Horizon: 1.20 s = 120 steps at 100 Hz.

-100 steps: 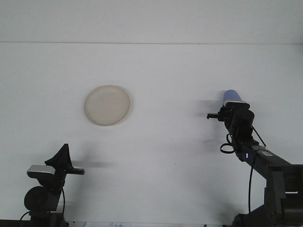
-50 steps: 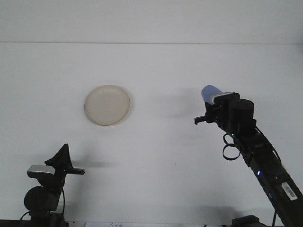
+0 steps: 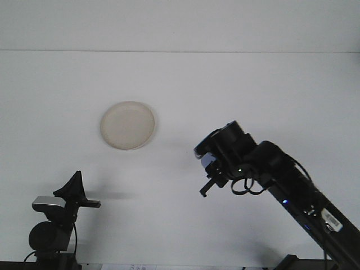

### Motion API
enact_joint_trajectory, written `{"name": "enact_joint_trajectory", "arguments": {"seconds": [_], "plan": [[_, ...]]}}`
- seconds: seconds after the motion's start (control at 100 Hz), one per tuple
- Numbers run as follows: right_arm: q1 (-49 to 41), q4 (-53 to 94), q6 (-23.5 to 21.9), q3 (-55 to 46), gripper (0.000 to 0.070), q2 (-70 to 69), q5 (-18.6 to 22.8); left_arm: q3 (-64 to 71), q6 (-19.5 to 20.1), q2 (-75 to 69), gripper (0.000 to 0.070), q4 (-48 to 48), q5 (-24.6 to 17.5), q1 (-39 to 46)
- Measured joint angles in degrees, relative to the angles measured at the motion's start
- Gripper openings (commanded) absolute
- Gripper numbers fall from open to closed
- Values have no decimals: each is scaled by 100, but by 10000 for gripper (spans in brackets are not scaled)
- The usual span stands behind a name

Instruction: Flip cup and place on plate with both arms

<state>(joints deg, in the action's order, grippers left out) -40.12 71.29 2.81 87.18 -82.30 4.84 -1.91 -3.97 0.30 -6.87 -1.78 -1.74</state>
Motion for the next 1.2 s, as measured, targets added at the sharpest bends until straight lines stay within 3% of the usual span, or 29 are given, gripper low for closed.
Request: {"name": "enact_joint_trajectory", "arguments": {"seconds": [0.3, 0.73, 0.8, 0.929, 0.989, 1.199], "plan": [[-841, 527, 52, -2, 0, -1196, -42, 0, 0, 0, 12, 0, 0, 0], [-927, 560, 282, 7, 26, -1845, -72, 0, 0, 0, 12, 0, 0, 0], [-929, 557, 323, 7, 107, -1853, -57, 0, 0, 0, 12, 0, 0, 0], [-927, 562, 345, 26, 400, -1917, -57, 0, 0, 0, 12, 0, 0, 0], [-927, 562, 345, 131, 502, -1941, -57, 0, 0, 0, 12, 0, 0, 0], [-925, 562, 413, 820, 524, -1943, -68, 0, 0, 0, 12, 0, 0, 0]]}}
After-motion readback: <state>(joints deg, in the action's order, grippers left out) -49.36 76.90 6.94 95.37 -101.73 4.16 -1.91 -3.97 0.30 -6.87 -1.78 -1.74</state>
